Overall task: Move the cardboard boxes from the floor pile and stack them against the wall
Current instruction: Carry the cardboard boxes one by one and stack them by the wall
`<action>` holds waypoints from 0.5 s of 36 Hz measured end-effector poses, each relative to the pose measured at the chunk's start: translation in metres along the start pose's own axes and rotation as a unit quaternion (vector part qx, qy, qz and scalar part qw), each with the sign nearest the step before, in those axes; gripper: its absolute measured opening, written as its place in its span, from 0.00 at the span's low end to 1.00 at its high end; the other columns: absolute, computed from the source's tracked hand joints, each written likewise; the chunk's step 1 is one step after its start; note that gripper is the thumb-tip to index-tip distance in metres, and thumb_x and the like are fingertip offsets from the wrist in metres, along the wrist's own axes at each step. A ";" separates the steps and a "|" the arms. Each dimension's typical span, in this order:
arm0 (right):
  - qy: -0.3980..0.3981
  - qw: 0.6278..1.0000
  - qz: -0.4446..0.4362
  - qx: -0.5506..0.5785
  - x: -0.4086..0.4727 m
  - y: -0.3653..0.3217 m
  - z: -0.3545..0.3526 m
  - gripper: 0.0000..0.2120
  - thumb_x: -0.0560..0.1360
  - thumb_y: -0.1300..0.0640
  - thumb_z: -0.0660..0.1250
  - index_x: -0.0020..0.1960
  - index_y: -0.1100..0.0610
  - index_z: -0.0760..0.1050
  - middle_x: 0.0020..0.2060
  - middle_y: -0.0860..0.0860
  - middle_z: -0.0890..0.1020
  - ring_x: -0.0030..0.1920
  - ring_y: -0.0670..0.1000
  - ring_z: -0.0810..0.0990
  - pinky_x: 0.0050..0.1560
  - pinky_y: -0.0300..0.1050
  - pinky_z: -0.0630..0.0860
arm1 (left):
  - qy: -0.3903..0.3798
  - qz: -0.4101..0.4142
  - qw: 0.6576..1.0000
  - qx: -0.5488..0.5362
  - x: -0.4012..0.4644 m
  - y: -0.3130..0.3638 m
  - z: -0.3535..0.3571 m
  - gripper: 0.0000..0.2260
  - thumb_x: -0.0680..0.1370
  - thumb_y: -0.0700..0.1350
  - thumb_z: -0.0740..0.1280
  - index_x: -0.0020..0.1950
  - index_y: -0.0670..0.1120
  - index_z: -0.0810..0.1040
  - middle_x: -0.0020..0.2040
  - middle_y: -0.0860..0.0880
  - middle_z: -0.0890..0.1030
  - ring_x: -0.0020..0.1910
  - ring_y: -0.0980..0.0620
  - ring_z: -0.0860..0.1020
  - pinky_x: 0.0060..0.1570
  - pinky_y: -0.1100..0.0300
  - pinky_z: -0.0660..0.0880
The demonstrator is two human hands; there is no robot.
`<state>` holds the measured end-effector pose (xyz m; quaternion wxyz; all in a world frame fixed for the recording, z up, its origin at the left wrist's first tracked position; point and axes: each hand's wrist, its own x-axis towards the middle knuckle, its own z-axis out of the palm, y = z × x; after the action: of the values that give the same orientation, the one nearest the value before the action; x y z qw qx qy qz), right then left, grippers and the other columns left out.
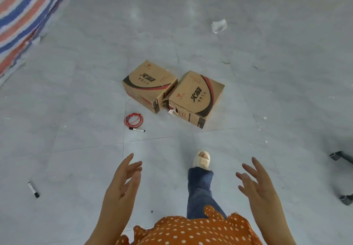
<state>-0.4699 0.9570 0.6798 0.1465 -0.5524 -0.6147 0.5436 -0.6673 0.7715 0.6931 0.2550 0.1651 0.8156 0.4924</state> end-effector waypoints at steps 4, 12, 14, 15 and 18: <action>-0.012 1.000 -0.007 -0.024 0.093 -0.028 0.005 0.29 0.69 0.44 0.58 0.70 0.42 0.58 0.72 0.50 0.68 0.65 0.55 0.74 0.67 0.55 0.70 | 0.025 -0.010 1.000 -0.007 0.081 0.023 0.036 0.13 0.76 0.58 0.60 0.60 0.69 0.66 0.53 0.69 0.78 0.57 0.65 0.76 0.59 0.61 0.70; -0.022 0.997 -0.024 -0.068 0.266 -0.123 -0.024 0.32 0.70 0.42 0.56 0.73 0.45 0.59 0.72 0.48 0.68 0.65 0.54 0.74 0.67 0.55 0.71 | 0.035 -0.039 0.999 0.000 0.223 0.103 0.111 0.13 0.76 0.59 0.59 0.57 0.75 0.65 0.62 0.57 0.75 0.61 0.52 0.75 0.65 0.50 0.70; -0.028 0.996 -0.013 -0.080 0.301 -0.138 -0.028 0.31 0.70 0.42 0.56 0.73 0.45 0.59 0.72 0.48 0.68 0.66 0.55 0.74 0.67 0.54 0.70 | 0.027 -0.044 0.999 0.012 0.253 0.114 0.122 0.16 0.76 0.58 0.59 0.52 0.83 0.63 0.60 0.61 0.74 0.59 0.55 0.75 0.62 0.56 0.70; -0.035 0.996 -0.002 -0.085 0.316 -0.143 -0.029 0.32 0.70 0.42 0.56 0.73 0.45 0.59 0.72 0.49 0.68 0.66 0.55 0.74 0.67 0.54 0.70 | 0.023 -0.050 0.998 0.018 0.267 0.117 0.128 0.18 0.75 0.57 0.58 0.51 0.84 0.62 0.58 0.64 0.74 0.58 0.56 0.75 0.61 0.59 0.69; -0.061 0.993 0.038 -0.096 0.362 -0.147 -0.024 0.33 0.69 0.42 0.56 0.73 0.45 0.59 0.72 0.48 0.67 0.67 0.55 0.73 0.66 0.53 0.70 | 0.010 -0.081 0.996 0.029 0.311 0.117 0.142 0.17 0.73 0.55 0.57 0.58 0.75 0.65 0.56 0.66 0.73 0.56 0.57 0.75 0.59 0.61 0.68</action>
<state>-0.6534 1.3020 0.6588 0.0350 -0.5528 -0.6503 0.5199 -0.8367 1.0899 0.6637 0.2812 0.1014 0.8424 0.4484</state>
